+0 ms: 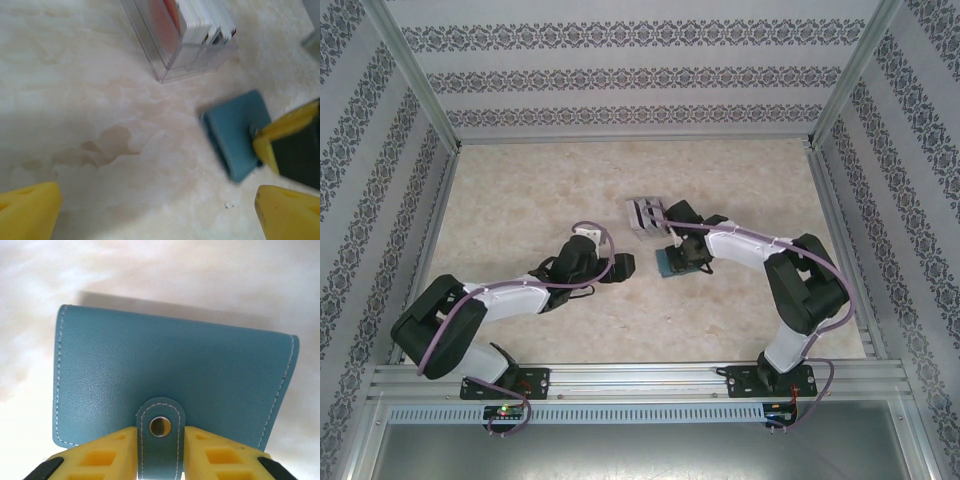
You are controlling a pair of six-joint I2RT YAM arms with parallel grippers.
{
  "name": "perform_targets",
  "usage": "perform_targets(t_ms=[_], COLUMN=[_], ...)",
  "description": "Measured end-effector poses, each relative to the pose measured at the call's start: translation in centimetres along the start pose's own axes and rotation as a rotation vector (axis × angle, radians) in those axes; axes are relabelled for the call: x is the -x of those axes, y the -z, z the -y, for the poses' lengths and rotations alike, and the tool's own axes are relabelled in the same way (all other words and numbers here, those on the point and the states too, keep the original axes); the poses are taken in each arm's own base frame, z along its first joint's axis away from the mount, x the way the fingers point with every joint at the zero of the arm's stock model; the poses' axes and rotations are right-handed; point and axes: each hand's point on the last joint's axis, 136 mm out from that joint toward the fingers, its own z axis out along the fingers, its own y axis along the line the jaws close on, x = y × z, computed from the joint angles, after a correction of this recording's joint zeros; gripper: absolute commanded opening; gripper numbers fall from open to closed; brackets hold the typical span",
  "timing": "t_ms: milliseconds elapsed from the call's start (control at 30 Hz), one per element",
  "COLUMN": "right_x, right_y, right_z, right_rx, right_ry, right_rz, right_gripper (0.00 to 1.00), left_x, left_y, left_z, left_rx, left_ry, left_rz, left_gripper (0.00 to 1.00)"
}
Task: Put the credit cards into the card holder
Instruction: Move the card holder to the center of the table, then rotate the card holder at the center of the table.
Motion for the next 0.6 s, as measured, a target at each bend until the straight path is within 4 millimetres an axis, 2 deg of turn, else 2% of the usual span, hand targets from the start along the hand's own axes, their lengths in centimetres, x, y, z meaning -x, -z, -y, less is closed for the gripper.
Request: perform_targets(t_ms=[133,233,333,400,500,600], right_x=[-1.4,-2.0,-1.9,-2.0,-2.9,-4.8], right_y=[1.3,2.4,3.4,3.8,3.7,3.2], right_z=[-4.4,-6.4,-6.1,-5.2,-4.2,-3.8], right_rx=[0.09,0.099,0.063,0.024,0.0,0.033], right_ry=[0.187,0.288,0.291,0.243,0.109,-0.081], right_rz=[0.005,0.036,0.071,0.082,0.078,0.081], right_gripper=[0.35,0.37,0.4,0.41,0.44,0.46], left_x=[0.4,-0.4,-1.9,-3.3,-3.3,-3.4], left_y=[0.3,0.0,-1.0,-1.7,-2.0,-2.0], left_z=[0.1,0.0,-0.5,-0.9,-0.5,0.1], left_rx=[-0.004,-0.01,-0.006,-0.013,-0.052,-0.104], left_ry=[-0.001,0.009,0.057,0.083,0.106,0.108], left_rz=[0.008,-0.027,-0.081,-0.119,-0.12,-0.126], left_gripper=[1.0,0.99,0.94,0.87,0.83,0.81])
